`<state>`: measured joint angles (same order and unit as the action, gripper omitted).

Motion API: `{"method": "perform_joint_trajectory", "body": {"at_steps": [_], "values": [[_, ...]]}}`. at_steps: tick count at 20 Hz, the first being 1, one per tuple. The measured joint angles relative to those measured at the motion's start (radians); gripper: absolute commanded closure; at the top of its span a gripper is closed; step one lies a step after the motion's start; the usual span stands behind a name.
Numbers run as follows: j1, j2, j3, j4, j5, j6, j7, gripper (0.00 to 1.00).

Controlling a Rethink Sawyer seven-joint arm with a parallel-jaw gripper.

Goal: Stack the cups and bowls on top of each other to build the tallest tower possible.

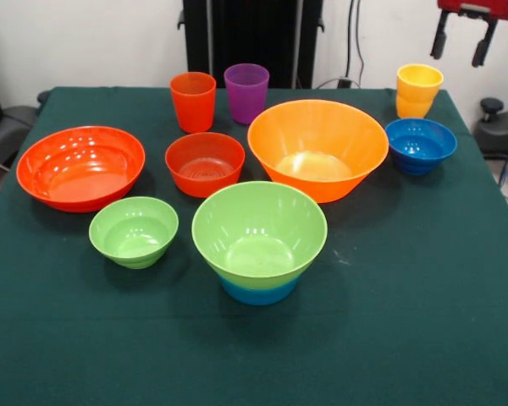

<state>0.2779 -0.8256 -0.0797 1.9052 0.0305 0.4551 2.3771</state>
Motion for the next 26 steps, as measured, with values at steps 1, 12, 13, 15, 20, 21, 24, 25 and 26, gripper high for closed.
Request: {"method": "perform_joint_trajectory", "body": {"at_steps": [1,12,13,15,20,21,24,25,26], "values": [[0.018,0.012,-0.015,-0.006,0.007,0.000,0.005,0.00],[0.145,0.106,-0.152,-0.050,0.036,0.000,0.069,0.00],[0.150,0.111,-0.159,-0.052,0.037,0.000,0.072,0.00],[0.161,0.131,-0.178,-0.059,0.041,0.000,0.076,0.00],[0.167,0.153,-0.192,-0.066,0.051,0.000,0.076,0.00],[0.167,0.162,-0.197,-0.069,0.057,0.000,0.076,0.00],[0.167,0.177,-0.205,-0.076,0.069,0.000,0.076,0.00],[0.167,0.182,-0.207,-0.078,0.074,0.000,0.076,0.00],[0.167,0.187,-0.210,-0.080,0.078,0.000,0.076,0.00]]}}
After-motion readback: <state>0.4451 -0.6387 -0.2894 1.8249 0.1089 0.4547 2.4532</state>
